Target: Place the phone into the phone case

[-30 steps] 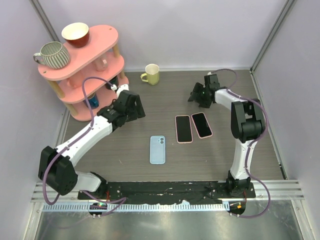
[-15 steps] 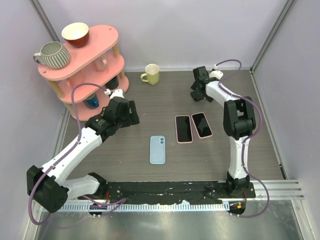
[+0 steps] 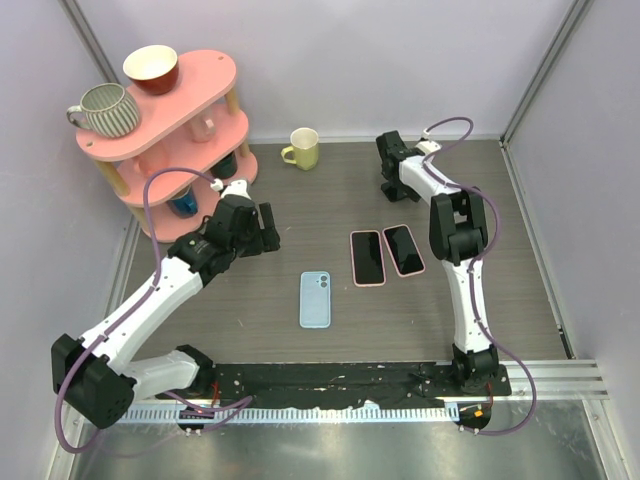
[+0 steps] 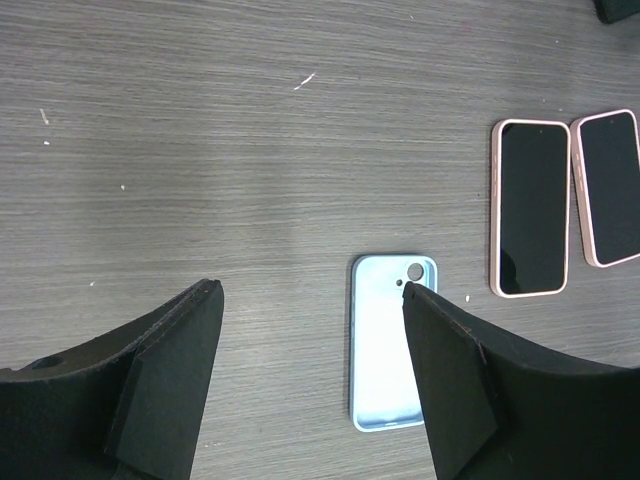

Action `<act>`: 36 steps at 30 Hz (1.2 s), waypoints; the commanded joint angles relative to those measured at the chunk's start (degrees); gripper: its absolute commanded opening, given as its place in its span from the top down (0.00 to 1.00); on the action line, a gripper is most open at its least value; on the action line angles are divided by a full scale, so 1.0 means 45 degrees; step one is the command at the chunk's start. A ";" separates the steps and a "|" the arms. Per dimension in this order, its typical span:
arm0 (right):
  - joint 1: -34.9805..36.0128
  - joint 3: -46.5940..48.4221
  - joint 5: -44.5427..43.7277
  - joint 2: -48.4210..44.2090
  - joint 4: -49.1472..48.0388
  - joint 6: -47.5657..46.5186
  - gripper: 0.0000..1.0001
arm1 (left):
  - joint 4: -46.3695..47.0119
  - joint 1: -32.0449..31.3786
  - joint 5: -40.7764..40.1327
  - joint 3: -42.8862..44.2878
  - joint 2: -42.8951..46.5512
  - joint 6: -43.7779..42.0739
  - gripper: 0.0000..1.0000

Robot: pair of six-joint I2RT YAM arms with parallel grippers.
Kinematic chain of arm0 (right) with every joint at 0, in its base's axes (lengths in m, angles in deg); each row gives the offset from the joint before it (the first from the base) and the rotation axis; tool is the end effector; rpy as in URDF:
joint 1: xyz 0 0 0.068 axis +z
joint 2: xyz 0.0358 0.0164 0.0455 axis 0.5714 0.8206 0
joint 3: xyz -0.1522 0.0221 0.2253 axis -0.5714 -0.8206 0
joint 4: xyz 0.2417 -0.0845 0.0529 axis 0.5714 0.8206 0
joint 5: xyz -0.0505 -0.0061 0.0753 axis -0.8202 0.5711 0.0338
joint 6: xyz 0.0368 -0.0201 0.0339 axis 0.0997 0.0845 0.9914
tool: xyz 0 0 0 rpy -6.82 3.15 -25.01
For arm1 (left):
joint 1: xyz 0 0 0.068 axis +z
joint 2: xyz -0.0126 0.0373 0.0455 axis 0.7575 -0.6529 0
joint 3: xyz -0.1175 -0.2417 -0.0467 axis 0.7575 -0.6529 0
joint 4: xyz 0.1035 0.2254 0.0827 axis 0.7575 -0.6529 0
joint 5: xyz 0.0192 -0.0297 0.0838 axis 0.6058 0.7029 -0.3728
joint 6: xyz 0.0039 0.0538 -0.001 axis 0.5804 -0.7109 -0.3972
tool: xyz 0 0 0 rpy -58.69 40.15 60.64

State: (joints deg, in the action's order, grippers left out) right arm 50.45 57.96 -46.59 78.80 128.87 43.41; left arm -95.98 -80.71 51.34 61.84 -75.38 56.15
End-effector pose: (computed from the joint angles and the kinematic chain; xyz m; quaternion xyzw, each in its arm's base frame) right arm 0.4990 0.1159 0.1645 0.3731 0.8373 -0.1386 0.3748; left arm 0.2105 -0.1193 0.3058 -0.0794 0.9031 -0.1373 0.3992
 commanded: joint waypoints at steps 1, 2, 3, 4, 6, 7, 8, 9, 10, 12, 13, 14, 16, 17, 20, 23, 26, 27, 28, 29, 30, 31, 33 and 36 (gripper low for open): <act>0.0070 0.0909 -0.0615 0.0286 0.0264 0.0436 0.08 | 0.0320 0.0000 0.0226 0.0021 0.0326 -0.0170 0.23; 0.0070 0.0928 -0.0615 0.0325 0.0283 0.0494 0.08 | 0.0320 0.0000 0.0265 0.0021 0.0345 -0.0171 0.23; 0.0050 0.0948 -0.0615 0.0345 0.0283 0.0495 0.08 | 0.0320 -0.0020 0.0246 0.0021 0.0365 -0.0171 0.23; 0.0069 0.1064 -0.0557 0.0461 0.0264 0.0456 0.08 | 0.0339 -0.0001 0.0265 -0.0018 0.0365 -0.0171 0.23; 0.0070 0.1201 -0.0382 0.0656 0.0264 0.0378 0.08 | 0.0339 0.0000 0.0226 -0.0018 0.0424 -0.0151 0.23; 0.0089 0.1318 -0.0361 0.0715 0.0263 0.0378 0.08 | 0.0339 0.0000 0.0226 0.0001 0.0404 -0.0132 0.23; 0.0089 0.1339 -0.0400 0.0774 0.0263 0.0358 0.08 | 0.0378 0.0000 0.0226 -0.0037 0.0443 -0.0132 0.23; 0.0108 0.1377 -0.0439 0.0794 0.0263 0.0358 0.08 | 0.0398 0.0000 0.0207 -0.0057 0.0443 -0.0132 0.23; 0.0109 0.1494 -0.0420 0.0910 0.0244 0.0358 0.08 | 0.0379 0.0000 0.0206 -0.0057 0.0482 -0.0132 0.23; 0.0089 0.1650 -0.0478 0.0970 0.0244 0.0397 0.08 | 0.0398 0.0000 0.0206 -0.0077 0.0482 -0.0112 0.23; 0.0108 0.1671 -0.0498 0.0970 0.0263 0.0397 0.07 | 0.0417 0.0000 0.0226 -0.0077 0.0482 -0.0112 0.23; 0.0128 0.1690 -0.0498 0.0989 0.0263 0.0436 0.08 | 0.0437 0.0000 0.0245 -0.0116 0.0444 -0.0073 0.23; 0.0109 0.1865 -0.0362 0.1047 0.0263 0.0359 0.08 | 0.0437 0.0000 0.0265 -0.0096 0.0424 -0.0073 0.23; 0.0089 0.1963 -0.0303 0.1164 0.0321 0.0339 0.08 | 0.0398 0.0000 0.0246 -0.0077 0.0385 -0.0073 0.23; 0.0089 0.2101 -0.0517 0.1011 0.0868 0.0747 0.07 | 0.0417 0.0000 0.0226 -0.0077 0.0443 -0.0073 0.23; 0.0089 0.1243 -0.0402 0.0290 0.0305 0.1354 0.03 | 0.0495 0.0000 0.0265 -0.0135 0.0521 -0.0054 0.23; 0.0070 0.1085 -0.0517 0.0091 0.0009 0.1530 0.00 | 0.0496 0.0000 0.0284 -0.0155 0.0502 -0.0053 0.23; 0.0070 0.1259 -0.0517 0.0188 0.0009 0.1472 0.00 | 0.0476 0.0000 0.0285 -0.0136 0.0502 -0.0034 0.23; 0.0050 0.1396 -0.0498 0.0285 0.0067 0.1452 0.00 | 0.0476 0.0000 0.0304 -0.0136 0.0483 -0.0034 0.23; 0.0050 0.1591 -0.0537 0.0441 0.0377 0.1452 0.00 | 0.0476 0.0000 0.0323 -0.0136 0.0502 -0.0034 0.23; 0.0031 0.1999 -0.0498 0.0732 0.0574 0.1471 0.00 | 0.0476 0.0000 0.0324 -0.0136 0.0521 -0.0034 0.23; 0.0031 0.2138 -0.0440 0.0909 0.0692 0.1394 0.00 | 0.0495 0.0000 0.0324 -0.0155 0.0541 -0.0034 0.23; 0.0031 0.2412 -0.0342 0.1145 0.1005 0.1354 0.00 | 0.0496 0.0000 0.0324 -0.0136 0.0599 -0.0034 0.23; 0.0011 0.2335 -0.0186 0.1418 0.1220 0.1296 0.00 | 0.0476 0.0000 0.0324 -0.0155 0.0600 -0.0053 0.23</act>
State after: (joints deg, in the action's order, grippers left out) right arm 50.49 66.15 -46.74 83.56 132.12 47.93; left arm -95.61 -80.71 52.32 61.21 -74.31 56.17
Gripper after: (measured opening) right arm 0.996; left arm 0.765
